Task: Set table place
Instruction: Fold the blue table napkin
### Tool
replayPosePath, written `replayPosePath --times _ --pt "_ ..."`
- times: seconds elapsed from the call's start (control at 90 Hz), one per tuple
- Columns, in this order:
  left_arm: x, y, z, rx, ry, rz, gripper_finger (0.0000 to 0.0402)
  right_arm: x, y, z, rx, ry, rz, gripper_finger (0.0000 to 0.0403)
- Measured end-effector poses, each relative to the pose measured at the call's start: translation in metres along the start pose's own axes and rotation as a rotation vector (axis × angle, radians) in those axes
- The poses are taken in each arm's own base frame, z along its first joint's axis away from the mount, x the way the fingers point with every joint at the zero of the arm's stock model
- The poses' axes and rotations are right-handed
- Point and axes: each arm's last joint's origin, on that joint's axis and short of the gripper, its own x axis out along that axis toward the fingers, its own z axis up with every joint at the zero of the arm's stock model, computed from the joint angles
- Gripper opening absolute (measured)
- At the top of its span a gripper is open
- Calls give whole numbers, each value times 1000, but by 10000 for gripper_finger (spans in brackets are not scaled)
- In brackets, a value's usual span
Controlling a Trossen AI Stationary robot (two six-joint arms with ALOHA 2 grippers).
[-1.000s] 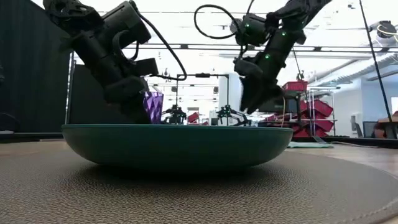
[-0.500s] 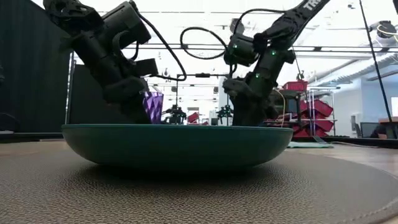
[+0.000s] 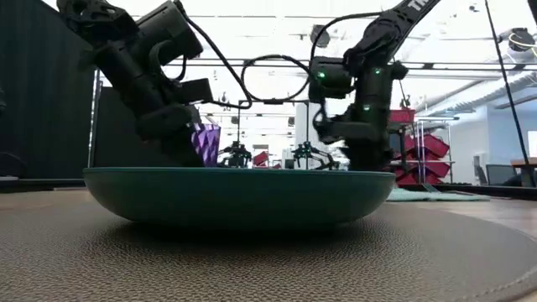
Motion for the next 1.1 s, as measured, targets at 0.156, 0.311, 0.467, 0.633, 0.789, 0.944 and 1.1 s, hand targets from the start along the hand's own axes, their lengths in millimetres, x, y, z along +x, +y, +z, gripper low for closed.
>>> replayPosePath --times 0.156,0.311,0.467,0.633,0.789,0.944,1.1 --pt "0 0 0 -1 -4 0 144 -8 1 -11 -75 34 -65 157" --pt "0 0 1 -2 -8 -1 144 -29 6 -4 -97 -149 -36 157" --pt "0 0 1 -2 -7 -1 144 -62 11 6 -90 -324 24 157" --pt "0 1 1 -2 -13 17 144 -78 13 13 -30 -393 59 157" --pt "1 7 2 -1 -23 87 144 -74 0 3 87 -251 -8 157" --pt "2 11 3 -11 -23 102 144 -69 -18 -20 206 -63 -241 157" --pt "2 11 4 -10 -29 103 144 -55 -32 -37 290 66 -306 157"
